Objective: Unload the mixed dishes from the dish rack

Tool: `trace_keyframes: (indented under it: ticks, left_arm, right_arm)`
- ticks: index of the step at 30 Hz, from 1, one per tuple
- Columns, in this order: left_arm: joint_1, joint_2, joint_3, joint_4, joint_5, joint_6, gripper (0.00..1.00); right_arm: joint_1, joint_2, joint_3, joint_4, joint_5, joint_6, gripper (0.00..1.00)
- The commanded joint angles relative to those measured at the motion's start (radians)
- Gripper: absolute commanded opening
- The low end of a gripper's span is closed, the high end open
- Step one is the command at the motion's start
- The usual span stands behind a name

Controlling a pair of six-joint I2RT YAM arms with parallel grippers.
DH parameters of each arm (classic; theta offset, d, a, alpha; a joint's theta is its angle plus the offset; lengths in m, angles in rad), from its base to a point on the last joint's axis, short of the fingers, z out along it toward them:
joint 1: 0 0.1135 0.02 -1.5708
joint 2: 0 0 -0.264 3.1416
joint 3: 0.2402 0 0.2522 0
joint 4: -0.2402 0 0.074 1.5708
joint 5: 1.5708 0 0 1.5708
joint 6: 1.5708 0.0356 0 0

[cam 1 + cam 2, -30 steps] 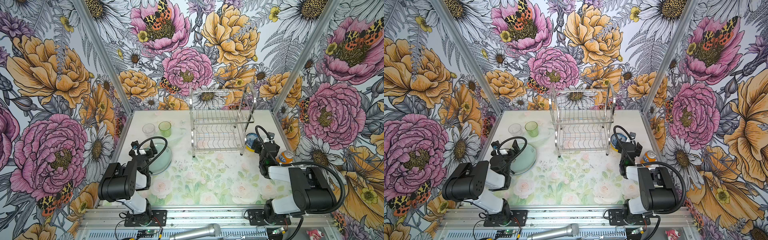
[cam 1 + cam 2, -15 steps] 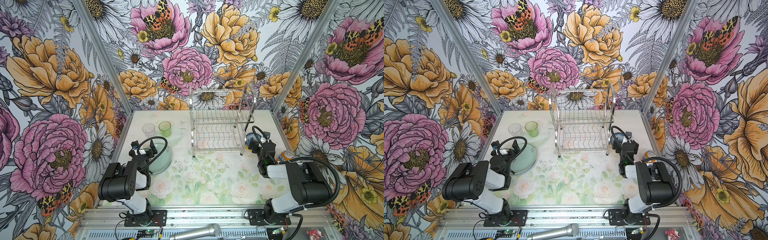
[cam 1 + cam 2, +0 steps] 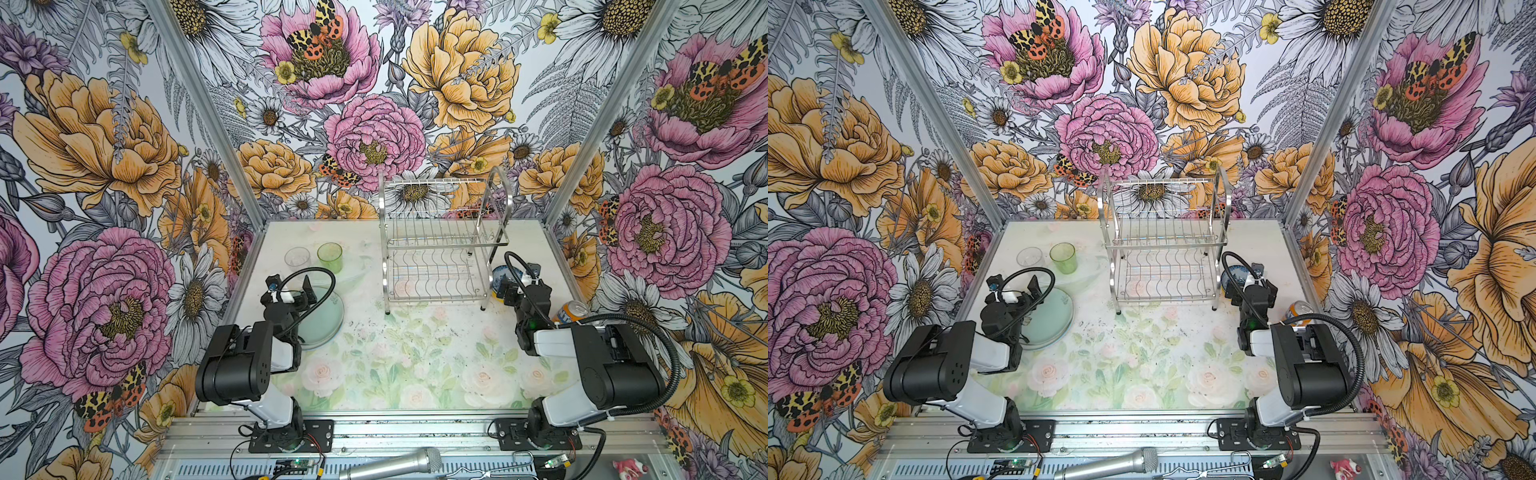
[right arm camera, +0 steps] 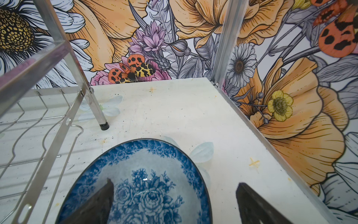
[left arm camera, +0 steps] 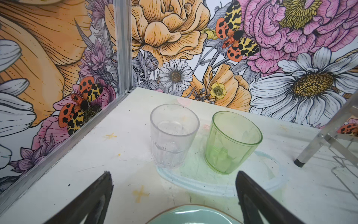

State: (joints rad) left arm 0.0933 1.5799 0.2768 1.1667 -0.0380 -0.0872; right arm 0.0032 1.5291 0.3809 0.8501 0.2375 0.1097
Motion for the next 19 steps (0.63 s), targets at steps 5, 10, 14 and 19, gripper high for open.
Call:
trace_keyframes:
  ticks: [5, 10, 14, 19]
  left_arm:
    - [-0.069, -0.030, 0.077, -0.181, 0.085, 0.123, 0.99]
    - [-0.055, -0.028, 0.075, -0.175, 0.014, 0.080, 0.99]
    - [-0.054, -0.029, 0.079, -0.186, 0.000, 0.073, 0.99]
    - [-0.055, -0.029, 0.082, -0.189, -0.003, 0.073, 0.99]
  right_arm:
    - [0.001, 0.005, 0.003, 0.025, -0.011, -0.011, 0.99]
    - [0.000, 0.005, 0.003, 0.026, -0.012, -0.012, 0.99]
    - [0.000, 0.004, 0.003, 0.026, -0.012, -0.012, 0.99]
    - [0.001, 0.005, 0.003, 0.026, -0.011, -0.012, 1.00]
